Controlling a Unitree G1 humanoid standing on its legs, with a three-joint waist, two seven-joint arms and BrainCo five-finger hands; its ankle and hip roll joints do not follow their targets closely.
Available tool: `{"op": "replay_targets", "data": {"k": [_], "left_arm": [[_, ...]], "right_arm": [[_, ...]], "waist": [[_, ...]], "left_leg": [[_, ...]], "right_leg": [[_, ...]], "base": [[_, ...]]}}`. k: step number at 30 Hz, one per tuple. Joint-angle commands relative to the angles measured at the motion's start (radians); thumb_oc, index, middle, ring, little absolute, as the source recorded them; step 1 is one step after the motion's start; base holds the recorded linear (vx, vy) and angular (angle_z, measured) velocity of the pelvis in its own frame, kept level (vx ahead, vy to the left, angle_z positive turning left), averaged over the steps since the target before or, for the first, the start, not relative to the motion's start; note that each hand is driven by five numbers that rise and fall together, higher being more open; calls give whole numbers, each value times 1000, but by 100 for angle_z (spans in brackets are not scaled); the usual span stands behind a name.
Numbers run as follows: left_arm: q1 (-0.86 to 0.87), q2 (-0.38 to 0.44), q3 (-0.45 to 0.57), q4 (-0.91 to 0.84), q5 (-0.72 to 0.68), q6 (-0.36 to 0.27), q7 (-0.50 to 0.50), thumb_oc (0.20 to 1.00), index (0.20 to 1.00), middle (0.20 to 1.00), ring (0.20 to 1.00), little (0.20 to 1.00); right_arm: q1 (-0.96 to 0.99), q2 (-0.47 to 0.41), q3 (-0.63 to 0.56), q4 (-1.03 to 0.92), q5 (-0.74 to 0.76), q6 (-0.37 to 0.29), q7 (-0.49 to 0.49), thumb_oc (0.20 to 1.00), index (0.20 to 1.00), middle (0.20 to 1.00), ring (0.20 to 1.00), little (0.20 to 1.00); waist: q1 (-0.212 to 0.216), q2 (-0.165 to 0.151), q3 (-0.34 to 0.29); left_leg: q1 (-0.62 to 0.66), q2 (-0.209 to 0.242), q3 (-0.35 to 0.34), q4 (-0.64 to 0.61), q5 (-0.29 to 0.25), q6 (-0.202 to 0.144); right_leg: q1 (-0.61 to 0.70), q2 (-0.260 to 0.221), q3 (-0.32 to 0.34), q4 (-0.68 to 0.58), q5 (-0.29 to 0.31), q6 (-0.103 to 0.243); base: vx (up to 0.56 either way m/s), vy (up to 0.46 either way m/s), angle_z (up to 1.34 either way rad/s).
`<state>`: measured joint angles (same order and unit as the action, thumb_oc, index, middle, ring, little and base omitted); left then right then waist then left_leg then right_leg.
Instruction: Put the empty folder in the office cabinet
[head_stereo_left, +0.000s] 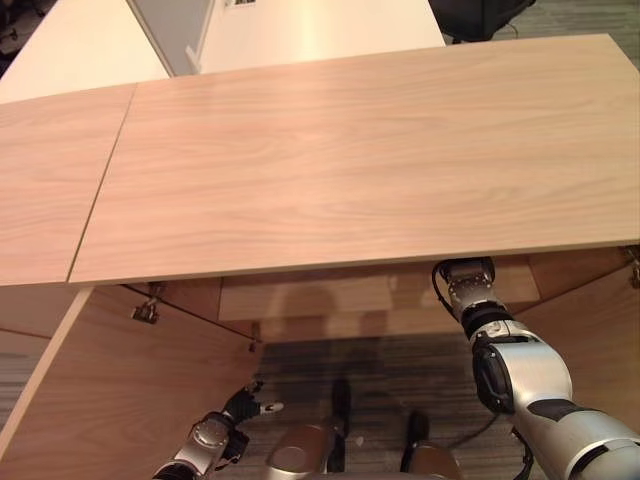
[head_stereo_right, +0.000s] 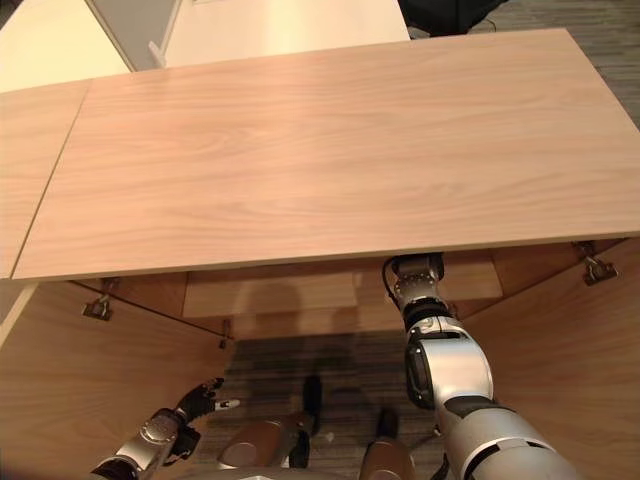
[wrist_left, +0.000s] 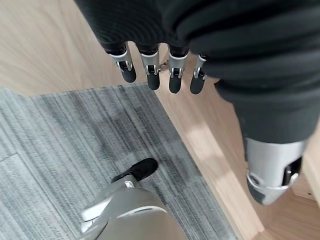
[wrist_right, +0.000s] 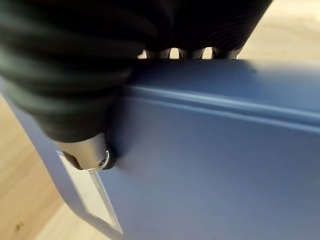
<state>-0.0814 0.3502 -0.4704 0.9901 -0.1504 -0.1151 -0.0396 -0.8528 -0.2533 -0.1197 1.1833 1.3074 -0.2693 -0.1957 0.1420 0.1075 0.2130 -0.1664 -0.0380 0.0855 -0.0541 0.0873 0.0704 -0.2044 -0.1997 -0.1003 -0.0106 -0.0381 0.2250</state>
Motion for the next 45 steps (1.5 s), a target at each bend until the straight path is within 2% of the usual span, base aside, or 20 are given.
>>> {"op": "replay_targets", "data": {"k": [1, 2, 5, 8, 11, 16, 20, 21, 23, 24, 25, 26, 27, 29, 33, 39, 45], "left_arm": [[-13, 20, -7, 4, -13, -21, -5, 1000, 1000, 1000, 1000, 1000], [-13, 15, -8, 9, -14, -22, -7, 1000, 1000, 1000, 1000, 1000], [-6, 11, -14, 17, -9, -27, -18, 1000, 1000, 1000, 1000, 1000], [12, 3, -17, 23, 0, -28, -21, 1000, 1000, 1000, 1000, 1000], [41, -8, -23, 24, 3, -22, -28, 1000, 1000, 1000, 1000, 1000], [78, -11, -36, -22, -17, -12, -40, 1000, 1000, 1000, 1000, 1000], [90, -8, -40, -54, -35, -9, -47, 1000, 1000, 1000, 1000, 1000], [90, -2, -46, -74, -35, -9, -54, 1000, 1000, 1000, 1000, 1000], [84, 1, -52, -87, -35, -5, -60, 1000, 1000, 1000, 1000, 1000], [62, 6, -58, -92, -27, -2, -68, 1000, 1000, 1000, 1000, 1000], [60, 6, -58, -92, -27, -1, -68, 1000, 1000, 1000, 1000, 1000], [58, 12, -55, -95, -22, 1, -71, 1000, 1000, 1000, 1000, 1000], [58, 18, -54, -94, -17, 1, -69, 1000, 1000, 1000, 1000, 1000], [55, 39, -64, -95, -20, -2, -66, 1000, 1000, 1000, 1000, 1000], [40, 74, -67, -109, -39, -7, -63, 1000, 1000, 1000, 1000, 1000], [25, 99, -59, -123, -72, -10, -51, 1000, 1000, 1000, 1000, 1000], [16, 113, -69, -144, -86, -15, -45, 1000, 1000, 1000, 1000, 1000]], "right_arm": [[-145, -90, 15, -15, -25, -14, 46, 200, 200, 200, 200, 200], [-148, -106, 23, -6, -31, -10, 47, 200, 200, 200, 200, 200], [-140, -152, 30, 15, -58, 2, 48, 200, 200, 200, 200, 200], [-135, -163, 28, 25, -62, 8, 51, 200, 200, 200, 200, 200], [-118, -171, 27, 38, -62, 12, 62, 200, 200, 200, 200, 200], [-100, -216, 26, 51, -55, 6, 71, 200, 200, 200, 200, 200], [-99, -248, 28, 58, -58, -1, 67, 200, 200, 200, 200, 200], [-98, -279, 24, 55, -57, -7, 66, 200, 200, 200, 200, 200], [-104, -318, 21, 47, -50, -11, 63, 200, 200, 200, 200, 200], [-106, -359, 13, 45, -39, -13, 58, 200, 200, 200, 200, 200], [-108, -361, 13, 45, -38, -13, 58, 200, 200, 200, 200, 200], [-118, -369, 16, 47, -37, -8, 56, 200, 200, 200, 200, 200], [-142, -369, 26, 55, -45, -5, 52, 200, 200, 200, 200, 200], [-190, -374, 44, 75, -58, -2, 46, 200, 200, 200, 200, 200], [-268, -401, 68, 96, -59, 1, 34, 200, 200, 200, 200, 200], [-318, -433, 58, 120, -34, -7, 16, 200, 200, 200, 200, 200], [-347, -441, 53, 132, -19, -19, 4, 200, 200, 200, 200, 200]], "waist": [[2, 17, 37], [-5, 19, 39], [-5, -15, 33], [5, -31, 12], [10, -28, -13], [21, -3, -25], [31, 10, -18], [34, 16, -6], [24, 19, 13], [0, 22, 31], [-1, 22, 32], [-4, 28, 35], [2, 36, 40], [18, 44, 55], [36, 44, 80], [50, 57, 105], [57, 89, 126]], "left_leg": [[50, 93, -43, 5, -63, -120], [64, 94, -46, 5, -71, -121], [96, 64, -55, 5, -94, -124], [112, 48, -69, -8, -95, -122], [129, 68, -100, -20, -100, -130], [134, 133, -172, -22, -92, -168], [121, 161, -188, -13, -83, -191], [88, 175, -172, 23, -77, -209], [26, 174, -112, 110, -83, -225], [-36, 186, 3, 188, -81, -227], [-44, 184, 2, 192, -75, -226], [-56, 193, 39, 208, -82, -223], [-66, 194, 45, 210, -85, -217], [-84, 187, 23, 195, -90, -200], [-134, 185, 26, 212, -99, -185], [-224, 171, -3, 294, -128, -186], [-340, 155, -41, 400, -161, -186]], "right_leg": [[-34, -31, 20, 6, 94, 0], [-52, -41, 29, -9, 111, 4], [-28, -62, 16, -46, 181, 15], [-5, -70, 6, -59, 207, 27], [11, -57, 10, -42, 197, 21], [45, -11, -9, -10, 128, -15], [56, 8, -40, -1, 96, -31], [67, 3, -80, 2, 79, -41], [84, -16, -129, 6, 58, -51], [84, -39, -184, 28, 43, -58], [78, -41, -185, 29, 48, -59], [71, -39, -199, 52, 33, -63], [50, -32, -193, 81, 22, -68], [-16, -19, -175, 156, -1, -76], [-119, -33, -159, 259, -32, -78], [-205, -54, -153, 372, -81, -78], [-315, -76, -141, 501, -127, -78]], "base": [[113, -18, 14], [150, -76, 28], [145, -118, 29], [114, -108, 40], [126, -168, 17], [83, -222, 18], [14, -153, 32], [-43, -194, 39], [-84, -179, 79], [-114, -138, 125], [-112, -113, 146], [-40, -14, 110], [-14, -27, 84], [-16, -23, 2], [-35, -11, -8], [-17, -31, 6], [-9, -13, 12]]}}
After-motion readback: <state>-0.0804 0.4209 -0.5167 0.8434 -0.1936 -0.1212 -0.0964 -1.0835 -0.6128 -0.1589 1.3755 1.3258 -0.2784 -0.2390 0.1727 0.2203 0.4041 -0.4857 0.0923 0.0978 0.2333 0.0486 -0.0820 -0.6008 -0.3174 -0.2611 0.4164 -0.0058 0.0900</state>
